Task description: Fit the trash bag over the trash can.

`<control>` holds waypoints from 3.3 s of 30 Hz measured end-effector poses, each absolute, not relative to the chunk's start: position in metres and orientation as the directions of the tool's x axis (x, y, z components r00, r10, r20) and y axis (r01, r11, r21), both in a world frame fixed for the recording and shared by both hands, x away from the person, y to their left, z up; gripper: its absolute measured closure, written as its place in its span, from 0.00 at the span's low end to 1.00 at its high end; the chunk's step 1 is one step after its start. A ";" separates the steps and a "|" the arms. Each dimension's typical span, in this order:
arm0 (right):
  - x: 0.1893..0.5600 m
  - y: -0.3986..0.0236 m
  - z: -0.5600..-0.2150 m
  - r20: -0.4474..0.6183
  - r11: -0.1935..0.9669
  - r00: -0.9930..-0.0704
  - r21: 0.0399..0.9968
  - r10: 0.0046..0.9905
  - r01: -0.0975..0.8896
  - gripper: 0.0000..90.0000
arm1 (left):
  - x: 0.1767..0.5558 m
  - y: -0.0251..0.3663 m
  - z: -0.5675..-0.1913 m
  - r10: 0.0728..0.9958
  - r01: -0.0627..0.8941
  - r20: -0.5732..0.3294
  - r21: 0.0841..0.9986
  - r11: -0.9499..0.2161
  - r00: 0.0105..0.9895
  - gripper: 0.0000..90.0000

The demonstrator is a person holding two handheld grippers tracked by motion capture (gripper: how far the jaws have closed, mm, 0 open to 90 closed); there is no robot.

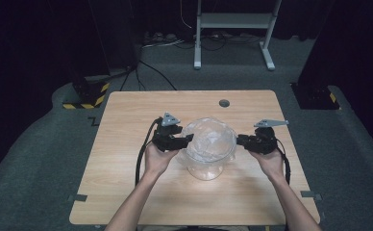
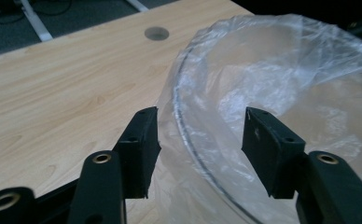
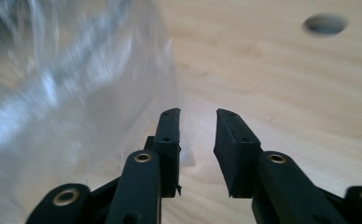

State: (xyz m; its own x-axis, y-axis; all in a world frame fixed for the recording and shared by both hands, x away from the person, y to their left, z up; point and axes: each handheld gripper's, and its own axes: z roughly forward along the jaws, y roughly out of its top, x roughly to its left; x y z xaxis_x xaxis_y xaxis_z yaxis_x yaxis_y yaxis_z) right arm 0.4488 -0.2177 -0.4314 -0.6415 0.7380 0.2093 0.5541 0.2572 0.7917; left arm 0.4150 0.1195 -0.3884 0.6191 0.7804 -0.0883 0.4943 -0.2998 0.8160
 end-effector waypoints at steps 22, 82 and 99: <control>0.461 -0.149 -0.386 0.048 0.438 -0.743 0.782 0.667 0.443 0.37 | 0.394 0.084 -0.366 0.587 0.439 -0.134 0.798 -0.414 0.798 0.37; 0.499 -0.105 -0.406 -0.078 0.611 -0.699 0.559 0.711 0.560 0.31 | 0.361 0.074 -0.387 0.416 0.385 -0.156 0.740 -0.551 0.896 0.45; 0.473 -0.143 -0.389 0.074 0.426 -0.684 0.733 0.726 0.531 0.30 | 0.376 0.096 -0.367 0.555 0.395 -0.160 0.856 -0.335 0.817 0.36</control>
State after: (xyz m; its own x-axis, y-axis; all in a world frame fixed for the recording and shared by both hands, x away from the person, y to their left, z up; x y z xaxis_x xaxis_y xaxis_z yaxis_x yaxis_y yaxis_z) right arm 0.4732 -0.1433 -0.3892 -0.6841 0.7257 0.0739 0.5307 0.4256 0.7329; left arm 0.3758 0.0958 -0.3667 0.8167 0.5546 -0.1595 0.3947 -0.3351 0.8555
